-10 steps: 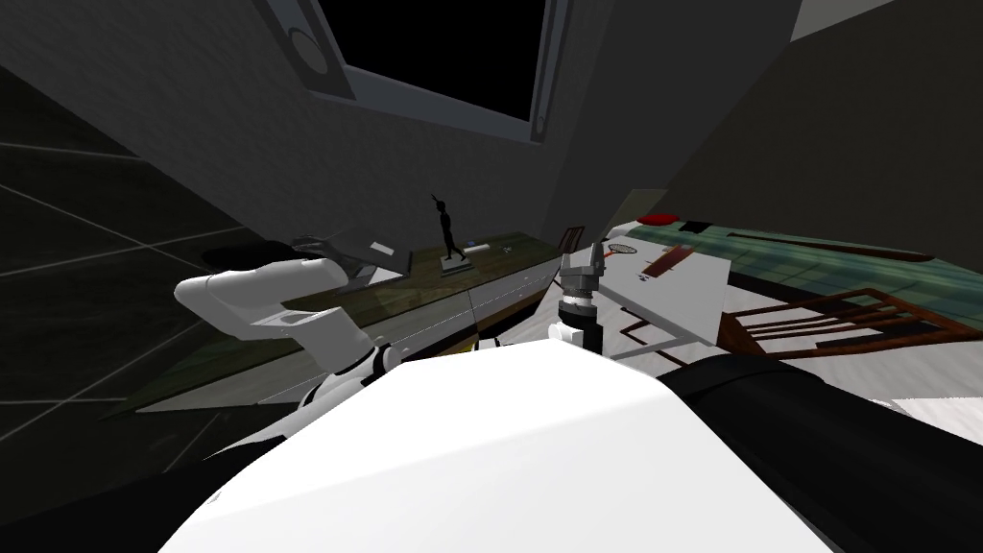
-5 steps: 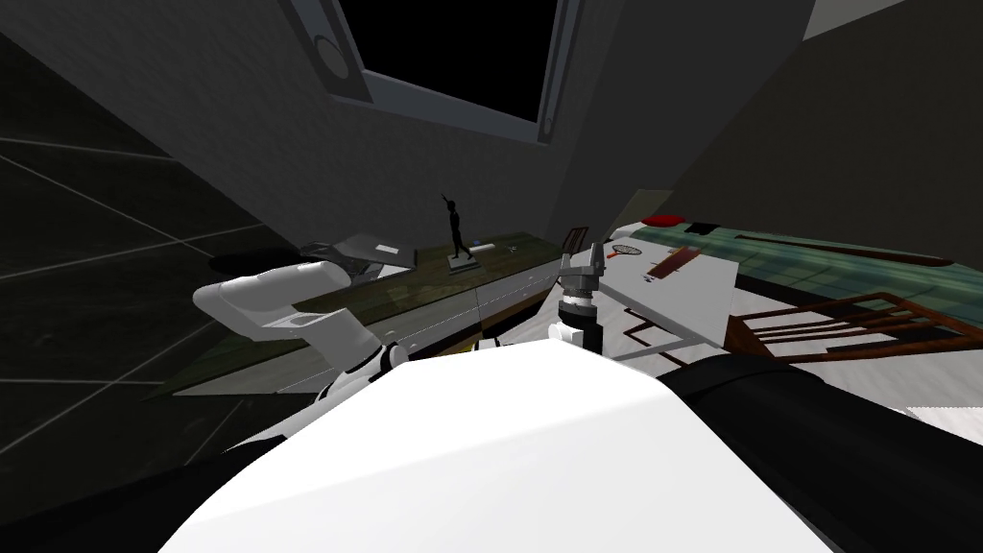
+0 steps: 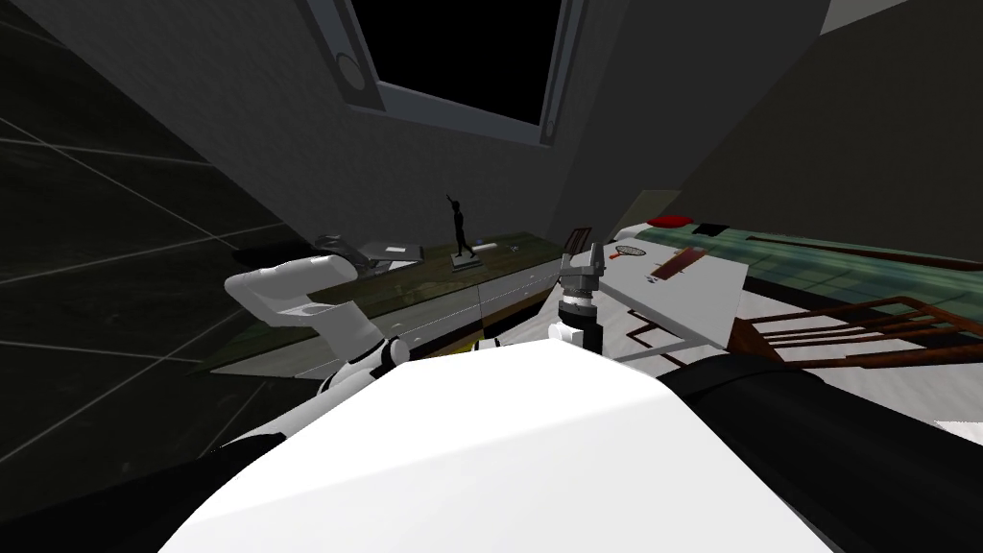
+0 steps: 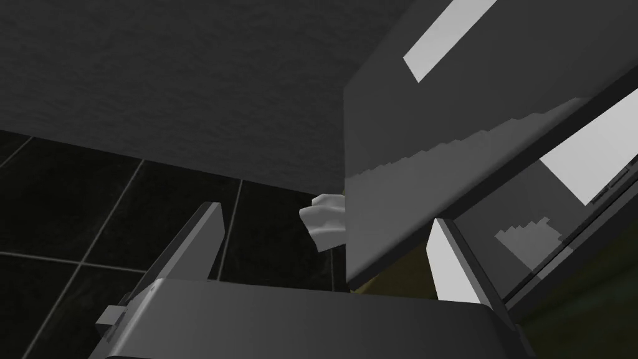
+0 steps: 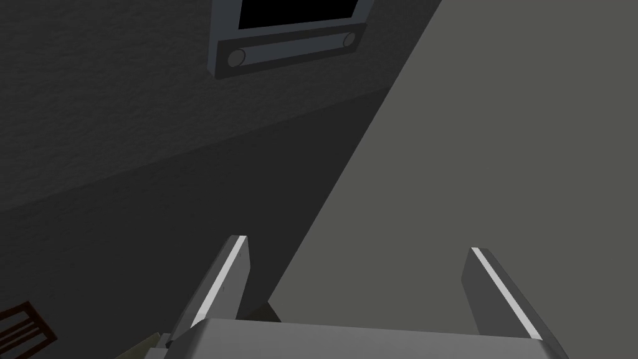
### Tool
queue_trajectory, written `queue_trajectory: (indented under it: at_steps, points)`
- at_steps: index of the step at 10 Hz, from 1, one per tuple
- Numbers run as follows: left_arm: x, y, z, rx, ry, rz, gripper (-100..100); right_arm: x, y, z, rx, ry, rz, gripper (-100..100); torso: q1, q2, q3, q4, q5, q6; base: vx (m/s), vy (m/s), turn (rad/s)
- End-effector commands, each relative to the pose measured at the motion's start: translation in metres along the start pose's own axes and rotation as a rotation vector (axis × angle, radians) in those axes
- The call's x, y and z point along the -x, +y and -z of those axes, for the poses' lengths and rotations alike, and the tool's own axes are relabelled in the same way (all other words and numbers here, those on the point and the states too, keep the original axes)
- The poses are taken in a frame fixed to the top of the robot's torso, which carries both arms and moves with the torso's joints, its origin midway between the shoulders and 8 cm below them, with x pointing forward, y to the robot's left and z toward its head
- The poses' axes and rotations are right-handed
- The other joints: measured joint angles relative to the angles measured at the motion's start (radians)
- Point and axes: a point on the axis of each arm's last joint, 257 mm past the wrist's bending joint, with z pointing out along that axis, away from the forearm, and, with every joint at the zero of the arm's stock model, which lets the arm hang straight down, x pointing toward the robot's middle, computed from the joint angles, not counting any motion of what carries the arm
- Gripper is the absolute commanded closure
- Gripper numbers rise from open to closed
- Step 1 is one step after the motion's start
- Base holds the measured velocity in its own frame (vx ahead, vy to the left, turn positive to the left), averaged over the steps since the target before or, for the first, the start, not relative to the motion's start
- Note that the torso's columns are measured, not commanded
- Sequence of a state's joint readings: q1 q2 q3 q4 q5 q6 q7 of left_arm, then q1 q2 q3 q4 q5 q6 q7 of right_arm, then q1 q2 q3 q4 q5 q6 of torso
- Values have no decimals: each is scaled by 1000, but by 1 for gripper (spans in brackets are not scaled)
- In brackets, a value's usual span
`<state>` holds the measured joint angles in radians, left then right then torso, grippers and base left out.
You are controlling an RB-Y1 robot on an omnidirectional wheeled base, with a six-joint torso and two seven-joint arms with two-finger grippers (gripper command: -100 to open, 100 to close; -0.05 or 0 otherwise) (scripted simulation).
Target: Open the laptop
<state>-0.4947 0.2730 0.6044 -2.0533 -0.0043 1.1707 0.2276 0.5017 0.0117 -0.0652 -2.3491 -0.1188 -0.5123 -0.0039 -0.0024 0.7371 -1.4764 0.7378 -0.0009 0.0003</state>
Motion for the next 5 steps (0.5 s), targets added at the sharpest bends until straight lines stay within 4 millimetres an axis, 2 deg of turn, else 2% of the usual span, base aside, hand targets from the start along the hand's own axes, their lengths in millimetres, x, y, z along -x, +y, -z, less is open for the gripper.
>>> queue_trajectory:
  at_steps: [1, 2, 3, 5]
  points:
    - [-30, -17, -15, -31, 50, -13, -100, 0, 0, 0, 0, 0, 0, 0, 3, -2, -1, -1, 1, 0, -53, -43, 108]
    - [-42, -23, -18, -40, 71, -7, -100, 0, 0, 0, 0, 0, 0, 0, 3, 1, 0, 0, 1, -1, -65, -43, 53]
    - [-41, -17, -22, -24, 66, -8, -100, 0, 0, 0, 0, 0, 0, 0, 2, 2, 1, 1, 1, 0, -30, -21, -14]
    - [-35, 8, -36, 38, 50, -10, -100, 0, 0, 0, 0, 0, 0, 0, 4, -1, -1, 0, 2, 0, 0, -3, -3]
